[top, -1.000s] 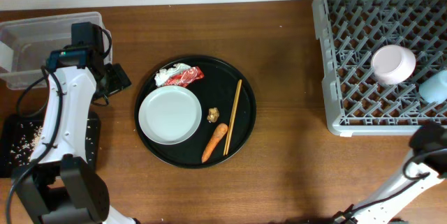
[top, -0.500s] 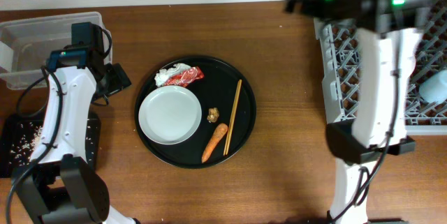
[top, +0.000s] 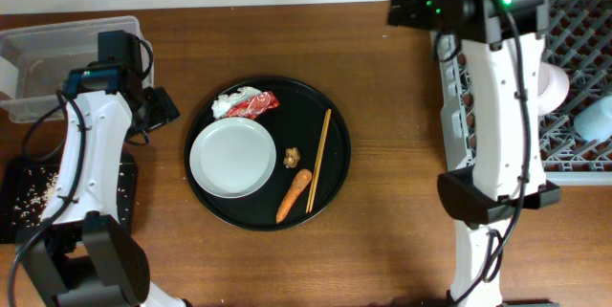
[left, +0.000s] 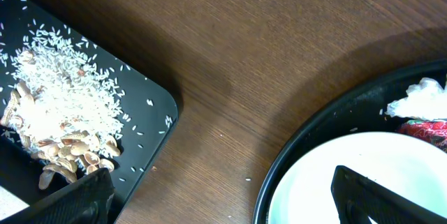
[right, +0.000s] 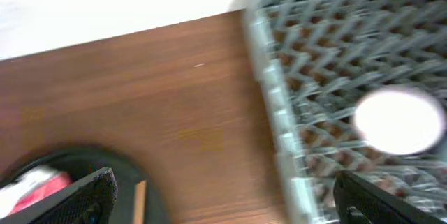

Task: Sort waste into correct bins and load items into the dishwasher rack
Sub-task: 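Release the pink bowl and raise the right gripper above the rack, then reach the left gripper to the orange carrot on the round tray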

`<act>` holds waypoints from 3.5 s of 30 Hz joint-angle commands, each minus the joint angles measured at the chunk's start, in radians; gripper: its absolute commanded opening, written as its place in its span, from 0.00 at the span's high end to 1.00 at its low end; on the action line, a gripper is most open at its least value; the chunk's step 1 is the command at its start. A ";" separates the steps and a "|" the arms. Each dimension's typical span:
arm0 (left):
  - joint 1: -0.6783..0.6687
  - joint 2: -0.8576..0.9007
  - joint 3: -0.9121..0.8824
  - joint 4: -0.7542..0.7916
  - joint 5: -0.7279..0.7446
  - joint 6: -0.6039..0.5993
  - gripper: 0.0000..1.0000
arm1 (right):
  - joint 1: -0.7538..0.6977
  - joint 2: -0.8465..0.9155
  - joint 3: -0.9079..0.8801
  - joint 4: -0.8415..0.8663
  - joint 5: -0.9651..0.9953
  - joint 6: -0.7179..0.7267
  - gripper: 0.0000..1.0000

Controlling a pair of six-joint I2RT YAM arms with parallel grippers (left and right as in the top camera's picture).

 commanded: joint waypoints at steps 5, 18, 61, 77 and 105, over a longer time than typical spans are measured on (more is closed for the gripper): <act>0.003 0.003 0.010 0.000 -0.008 -0.012 0.01 | -0.205 -0.028 -0.004 -0.006 0.091 -0.077 0.02; 0.003 0.003 0.010 0.000 -0.008 -0.012 0.01 | -0.471 -0.028 -0.004 -0.006 0.090 -0.076 0.02; -0.652 -0.200 -0.184 -0.100 0.403 0.336 0.01 | -0.474 -0.028 -0.004 -0.006 0.089 -0.076 0.01; -0.679 -0.156 -0.543 0.362 0.314 0.359 0.25 | -0.474 -0.028 -0.004 -0.006 0.089 -0.076 0.02; -0.771 0.011 -0.543 0.503 0.193 0.404 0.42 | -0.474 -0.028 -0.004 -0.006 0.089 -0.076 0.02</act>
